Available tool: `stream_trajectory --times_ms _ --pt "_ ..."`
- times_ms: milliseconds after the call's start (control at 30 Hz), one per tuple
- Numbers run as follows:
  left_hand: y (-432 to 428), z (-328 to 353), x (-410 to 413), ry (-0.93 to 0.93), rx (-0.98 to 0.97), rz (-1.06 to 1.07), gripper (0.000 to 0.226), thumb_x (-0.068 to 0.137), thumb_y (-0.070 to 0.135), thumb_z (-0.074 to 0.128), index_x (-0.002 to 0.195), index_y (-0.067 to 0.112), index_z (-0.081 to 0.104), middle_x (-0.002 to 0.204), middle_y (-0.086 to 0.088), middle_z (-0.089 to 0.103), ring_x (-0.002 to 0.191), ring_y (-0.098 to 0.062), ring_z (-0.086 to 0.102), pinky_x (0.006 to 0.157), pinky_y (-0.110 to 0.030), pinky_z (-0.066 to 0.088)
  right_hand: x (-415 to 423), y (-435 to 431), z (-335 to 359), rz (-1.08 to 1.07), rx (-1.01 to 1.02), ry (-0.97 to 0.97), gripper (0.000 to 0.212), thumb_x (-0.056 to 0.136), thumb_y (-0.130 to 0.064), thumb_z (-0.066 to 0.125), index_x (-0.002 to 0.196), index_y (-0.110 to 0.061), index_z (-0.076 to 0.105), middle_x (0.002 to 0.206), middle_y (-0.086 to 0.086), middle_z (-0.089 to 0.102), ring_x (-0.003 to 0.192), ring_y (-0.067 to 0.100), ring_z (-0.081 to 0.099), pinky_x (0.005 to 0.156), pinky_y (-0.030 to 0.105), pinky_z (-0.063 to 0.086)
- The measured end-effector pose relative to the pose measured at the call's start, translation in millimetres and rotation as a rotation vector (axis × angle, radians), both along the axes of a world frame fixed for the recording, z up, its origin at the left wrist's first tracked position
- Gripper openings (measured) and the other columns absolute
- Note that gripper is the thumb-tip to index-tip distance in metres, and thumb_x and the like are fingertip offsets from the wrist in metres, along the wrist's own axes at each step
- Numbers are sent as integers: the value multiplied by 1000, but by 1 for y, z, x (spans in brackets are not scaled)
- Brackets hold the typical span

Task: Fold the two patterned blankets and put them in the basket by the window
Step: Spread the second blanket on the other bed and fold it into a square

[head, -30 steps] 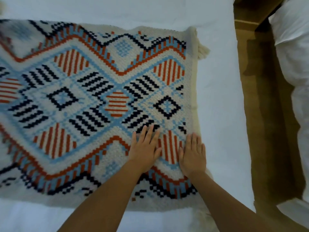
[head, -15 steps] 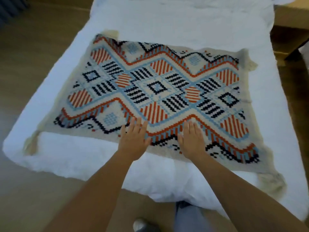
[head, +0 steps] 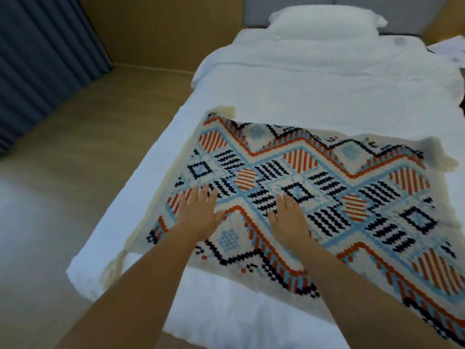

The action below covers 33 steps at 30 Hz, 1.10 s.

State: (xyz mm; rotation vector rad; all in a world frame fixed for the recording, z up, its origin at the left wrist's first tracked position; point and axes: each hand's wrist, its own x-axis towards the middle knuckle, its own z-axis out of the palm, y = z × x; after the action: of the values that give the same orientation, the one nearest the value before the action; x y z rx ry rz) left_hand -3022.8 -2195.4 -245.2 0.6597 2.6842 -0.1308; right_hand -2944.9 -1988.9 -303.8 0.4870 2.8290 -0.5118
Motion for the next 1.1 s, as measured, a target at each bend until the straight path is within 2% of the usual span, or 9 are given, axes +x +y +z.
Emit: stream_trajectory --times_ms 233,433,633,767,867,933,1000,1100 --pt "5 8 -145 -20 45 89 63 97 48 25 149 21 0 158 -2 -7 144 -22 -7 115 -48 1 -129 -1 12 34 -50 -13 56 101 -37 22 148 -10 10 157 10 11 145 23 9 119 35 11" --pt "31 -17 -261 -24 76 26 62 97 46 26 149 19 4 158 -4 -3 144 -24 -6 114 -49 2 -230 7 4 34 -104 1 55 100 -37 26 147 -9 17 156 11 14 144 26 11 116 36 12" --pt "60 -88 -383 -45 119 -34 57 97 46 25 148 23 13 158 -4 4 144 -24 0 114 -52 4 -357 31 -30 -96 -165 123 50 100 -34 28 141 -6 30 147 14 34 134 28 32 108 35 27" --pt "73 -144 -445 -58 140 -68 56 97 49 23 148 29 11 158 -3 6 144 -25 3 113 -51 6 -440 45 -67 -107 -76 197 38 101 -25 29 124 -4 51 129 14 51 119 29 46 99 36 35" --pt "87 -171 -479 7 159 -57 59 96 50 20 148 26 7 157 -6 10 141 -29 14 111 -51 15 -476 57 -96 -142 9 118 30 99 -19 35 116 -4 55 121 14 54 111 30 49 91 38 41" --pt "98 -186 -496 17 234 54 61 94 54 19 147 24 9 153 -12 20 135 -33 27 107 -51 25 -487 59 -115 -140 29 -58 27 96 -20 42 117 -6 51 122 14 52 108 31 51 84 37 43" --pt "110 -196 -509 -56 369 264 67 92 60 22 146 22 13 146 -18 31 128 -37 36 103 -51 31 -491 55 -130 -85 54 -218 31 93 -27 48 117 -7 46 121 14 45 104 33 51 75 37 41" --pt "121 -207 -524 -98 432 487 85 83 64 45 144 12 17 139 -16 42 126 -35 40 100 -49 33 -492 44 -144 -22 101 -272 21 90 -21 50 104 -9 41 114 14 47 92 31 54 66 36 39"
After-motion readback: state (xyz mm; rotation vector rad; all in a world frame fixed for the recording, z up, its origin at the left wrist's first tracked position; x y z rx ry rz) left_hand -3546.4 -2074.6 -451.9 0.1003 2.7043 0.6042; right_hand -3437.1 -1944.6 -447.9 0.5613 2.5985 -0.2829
